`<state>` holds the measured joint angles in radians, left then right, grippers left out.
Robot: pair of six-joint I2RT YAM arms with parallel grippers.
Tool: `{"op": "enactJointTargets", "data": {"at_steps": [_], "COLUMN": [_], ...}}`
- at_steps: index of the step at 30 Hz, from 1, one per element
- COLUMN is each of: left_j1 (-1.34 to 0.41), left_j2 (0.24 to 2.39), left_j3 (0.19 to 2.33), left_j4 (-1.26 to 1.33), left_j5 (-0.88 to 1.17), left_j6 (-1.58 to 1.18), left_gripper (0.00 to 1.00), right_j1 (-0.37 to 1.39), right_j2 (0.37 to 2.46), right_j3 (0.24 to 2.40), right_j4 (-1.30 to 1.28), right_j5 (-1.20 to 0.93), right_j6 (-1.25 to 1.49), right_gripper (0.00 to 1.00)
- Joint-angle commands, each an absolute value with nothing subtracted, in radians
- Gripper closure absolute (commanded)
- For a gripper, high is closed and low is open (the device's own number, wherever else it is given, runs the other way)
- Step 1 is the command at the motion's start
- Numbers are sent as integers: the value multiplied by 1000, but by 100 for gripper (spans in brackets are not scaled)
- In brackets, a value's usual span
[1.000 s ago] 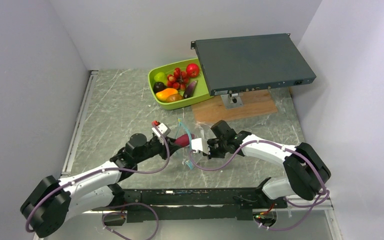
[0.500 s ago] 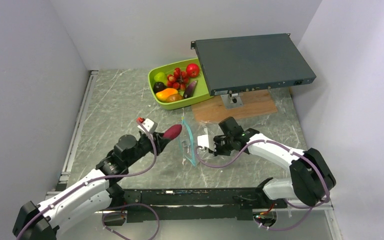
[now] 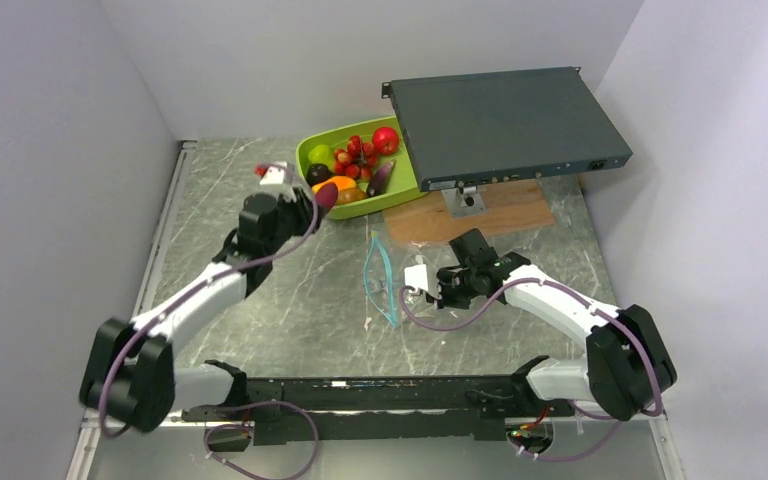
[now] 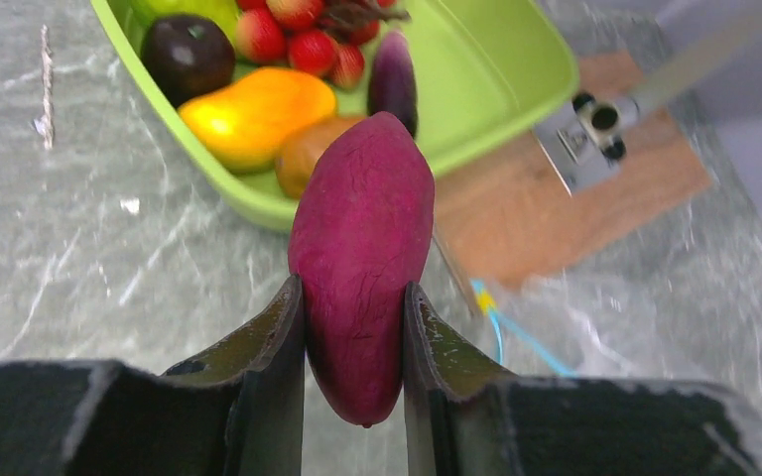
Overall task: Open the zip-top bag and remove the fake food
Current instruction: Place the fake vegetable in the bin.
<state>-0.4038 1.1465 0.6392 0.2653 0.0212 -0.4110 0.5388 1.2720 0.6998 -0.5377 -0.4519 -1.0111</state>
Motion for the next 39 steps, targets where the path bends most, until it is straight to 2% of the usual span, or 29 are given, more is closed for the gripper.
{"op": "enactJointTargets", "data": {"at_steps": [1,11,13,15,17,20,22,28,39], "left_j1": [-336,-310,-310,-304,-297,-286,-278,-272,-262], "left_j2": [1375,1808,1860,1896,1911,1905,1883,1723,1216], "left_j3": [887,1438,1522,1561,1567,1546,1526,1380,908], "left_j4": [238,-116,-167,-185,-176,-138,-117,-19,126], "left_j5": [39,-103,-120,-106,-78,-41,-28,-9,33], "left_j6": [-491,-509,-505,-488,-481,-475,-471,-415,-414], "left_gripper": [100,99,86,58,37,12,1,0,0], "right_j1": [526,515,516,513,509,500,493,466,362], "right_j2": [1247,1251,1252,1256,1255,1252,1249,1241,1188], "right_j3": [733,730,730,730,730,730,731,731,737], "right_j4": [-557,-556,-555,-557,-557,-558,-561,-570,-623], "right_j5": [-483,-479,-478,-476,-478,-483,-487,-504,-567], "right_j6": [-1033,-1038,-1039,-1038,-1039,-1039,-1040,-1045,-1074], "right_gripper": [95,95,95,95,95,95,96,96,96]}}
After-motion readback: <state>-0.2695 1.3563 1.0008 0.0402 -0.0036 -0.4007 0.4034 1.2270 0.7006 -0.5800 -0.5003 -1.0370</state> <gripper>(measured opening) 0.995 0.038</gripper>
